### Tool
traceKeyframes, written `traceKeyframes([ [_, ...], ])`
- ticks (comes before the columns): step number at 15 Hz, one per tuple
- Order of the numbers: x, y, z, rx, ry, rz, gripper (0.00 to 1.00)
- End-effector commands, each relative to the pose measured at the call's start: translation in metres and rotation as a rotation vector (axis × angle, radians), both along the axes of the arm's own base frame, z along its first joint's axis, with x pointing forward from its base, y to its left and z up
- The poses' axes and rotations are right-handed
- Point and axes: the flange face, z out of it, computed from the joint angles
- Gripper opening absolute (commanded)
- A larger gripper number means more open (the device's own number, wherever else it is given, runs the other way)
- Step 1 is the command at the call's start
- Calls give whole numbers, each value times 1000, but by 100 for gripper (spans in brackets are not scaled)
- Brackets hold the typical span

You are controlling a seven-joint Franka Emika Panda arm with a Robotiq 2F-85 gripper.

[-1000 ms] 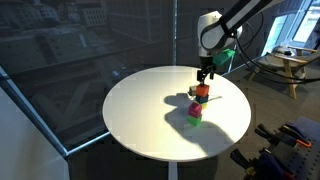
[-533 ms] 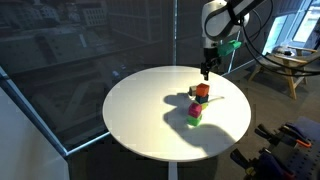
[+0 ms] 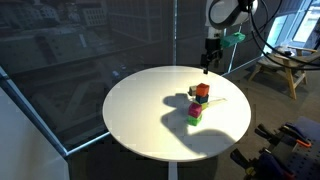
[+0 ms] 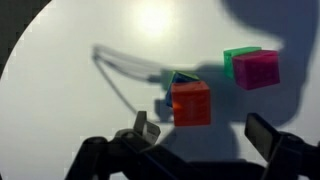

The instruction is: Pick up the orange block and put it on the blue block

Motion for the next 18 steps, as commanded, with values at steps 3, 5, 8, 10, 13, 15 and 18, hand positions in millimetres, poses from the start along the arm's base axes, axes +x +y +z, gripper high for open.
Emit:
traceKeyframes([
  [3, -15, -3, 29, 53, -39, -7, 100],
  [5, -20, -5, 34, 63, -48, -10, 100],
  [8, -29, -9, 41, 74, -56, -14, 100],
  [10, -38, -13, 44, 76, -51, -18, 100],
  [13, -50, -19, 46, 74, -47, -48, 100],
  [15, -58, -21, 48, 71, -51, -73, 100],
  [18, -70, -23, 51, 70, -57, -103, 100],
])
